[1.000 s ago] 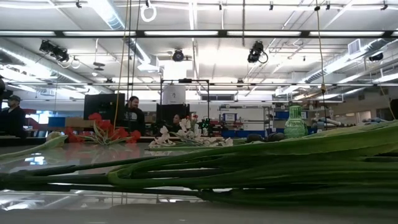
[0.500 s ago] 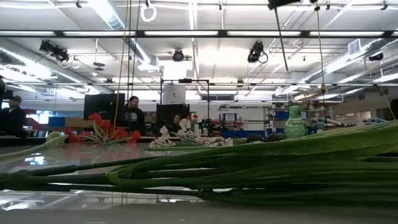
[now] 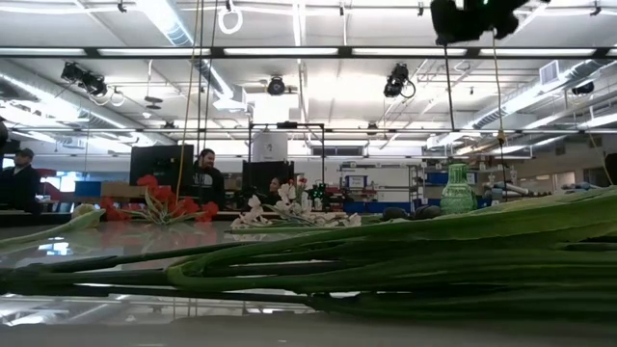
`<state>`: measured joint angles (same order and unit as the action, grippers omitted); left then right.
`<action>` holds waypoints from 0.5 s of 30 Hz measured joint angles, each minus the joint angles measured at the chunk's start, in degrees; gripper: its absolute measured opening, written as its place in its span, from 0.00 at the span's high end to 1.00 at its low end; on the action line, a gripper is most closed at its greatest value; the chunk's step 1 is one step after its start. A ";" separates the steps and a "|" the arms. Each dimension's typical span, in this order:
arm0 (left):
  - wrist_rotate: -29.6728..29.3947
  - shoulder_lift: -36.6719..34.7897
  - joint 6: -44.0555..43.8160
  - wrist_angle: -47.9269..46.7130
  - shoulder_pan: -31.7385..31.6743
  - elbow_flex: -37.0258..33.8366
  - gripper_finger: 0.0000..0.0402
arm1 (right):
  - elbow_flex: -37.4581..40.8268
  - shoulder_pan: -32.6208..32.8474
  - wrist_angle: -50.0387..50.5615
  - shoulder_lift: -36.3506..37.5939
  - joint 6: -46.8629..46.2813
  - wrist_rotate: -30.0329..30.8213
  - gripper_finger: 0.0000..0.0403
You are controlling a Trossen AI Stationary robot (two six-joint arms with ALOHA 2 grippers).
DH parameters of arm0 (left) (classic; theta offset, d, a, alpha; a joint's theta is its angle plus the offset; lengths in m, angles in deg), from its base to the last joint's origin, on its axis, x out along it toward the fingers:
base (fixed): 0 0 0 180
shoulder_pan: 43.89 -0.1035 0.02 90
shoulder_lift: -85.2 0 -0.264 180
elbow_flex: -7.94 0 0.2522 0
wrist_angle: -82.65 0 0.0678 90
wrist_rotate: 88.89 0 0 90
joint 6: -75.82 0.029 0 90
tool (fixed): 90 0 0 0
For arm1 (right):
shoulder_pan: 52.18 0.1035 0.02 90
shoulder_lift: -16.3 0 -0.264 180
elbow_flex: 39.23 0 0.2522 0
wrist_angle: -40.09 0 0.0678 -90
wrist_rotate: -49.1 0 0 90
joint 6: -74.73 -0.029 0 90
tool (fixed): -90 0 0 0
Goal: Sort flowers into vase by color
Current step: Put the right pink flower into the green vase
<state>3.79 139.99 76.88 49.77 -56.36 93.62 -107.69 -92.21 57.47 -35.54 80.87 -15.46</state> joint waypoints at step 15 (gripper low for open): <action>0.00 0.00 -0.02 0.01 0.02 0.00 0.52 | 9.26 -9.88 -15.19 -4.45 -1.92 -4.12 0.96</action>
<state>3.79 139.99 76.86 49.79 -56.33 93.62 -98.44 -102.09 42.28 -39.99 78.95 -19.58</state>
